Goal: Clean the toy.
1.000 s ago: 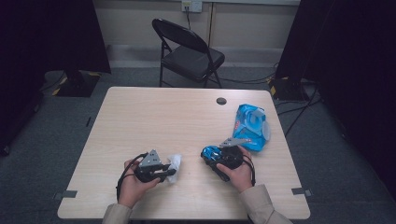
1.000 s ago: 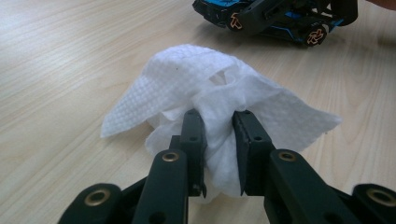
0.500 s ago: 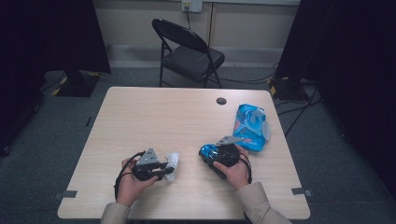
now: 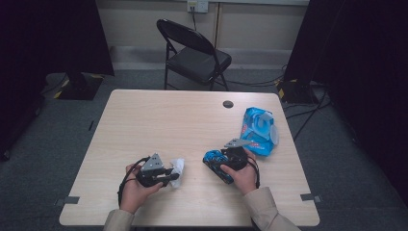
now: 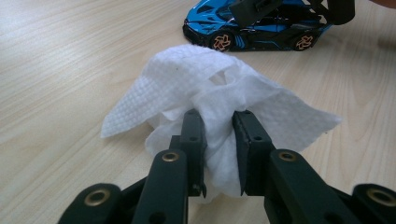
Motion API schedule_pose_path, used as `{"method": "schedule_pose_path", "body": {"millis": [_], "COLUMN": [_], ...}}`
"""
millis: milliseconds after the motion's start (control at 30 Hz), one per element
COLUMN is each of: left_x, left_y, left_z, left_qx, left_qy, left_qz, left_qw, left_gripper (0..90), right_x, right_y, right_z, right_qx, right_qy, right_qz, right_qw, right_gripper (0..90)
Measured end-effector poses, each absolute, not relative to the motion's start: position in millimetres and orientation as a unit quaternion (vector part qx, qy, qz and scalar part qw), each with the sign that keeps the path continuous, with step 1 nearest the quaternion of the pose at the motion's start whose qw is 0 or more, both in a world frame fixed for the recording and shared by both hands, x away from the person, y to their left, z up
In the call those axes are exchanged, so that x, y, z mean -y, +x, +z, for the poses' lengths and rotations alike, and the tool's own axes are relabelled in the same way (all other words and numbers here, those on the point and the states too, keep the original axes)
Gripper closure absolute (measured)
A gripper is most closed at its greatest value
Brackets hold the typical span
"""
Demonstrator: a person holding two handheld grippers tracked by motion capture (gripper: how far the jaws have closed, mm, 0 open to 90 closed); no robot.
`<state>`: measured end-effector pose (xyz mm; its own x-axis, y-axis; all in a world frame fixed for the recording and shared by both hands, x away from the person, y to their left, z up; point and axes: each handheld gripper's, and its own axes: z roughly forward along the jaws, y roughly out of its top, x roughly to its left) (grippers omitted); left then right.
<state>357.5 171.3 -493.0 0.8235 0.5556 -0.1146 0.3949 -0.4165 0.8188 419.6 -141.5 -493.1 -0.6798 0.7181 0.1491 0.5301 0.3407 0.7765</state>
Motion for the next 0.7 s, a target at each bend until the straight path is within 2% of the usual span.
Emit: {"method": "schedule_pose_path", "body": {"millis": [433, 567, 700], "left_x": [-168.6, -165.2, -162.4], "left_y": [359.0, 361.4, 365.5], "left_z": [-489.5, -486.4, -485.8], "left_qx": [-0.286, -0.285, -0.289], "left_qy": [0.837, 0.84, 0.843], "left_qz": [0.091, 0.095, 0.095], "left_qw": [0.457, 0.452, 0.444], "left_gripper": [75.3, 74.9, 74.6], "right_x": [148.0, 158.3, 176.0], "right_y": [414.1, 400.9, 391.0], "right_z": [-486.0, -483.6, -484.8], "right_qx": [-0.822, -0.831, -0.827], "right_qy": [0.363, 0.345, 0.351], "right_qz": [0.422, 0.417, 0.425], "right_qw": [0.117, 0.124, 0.11], "right_gripper": [25.8, 23.0, 20.4]}}
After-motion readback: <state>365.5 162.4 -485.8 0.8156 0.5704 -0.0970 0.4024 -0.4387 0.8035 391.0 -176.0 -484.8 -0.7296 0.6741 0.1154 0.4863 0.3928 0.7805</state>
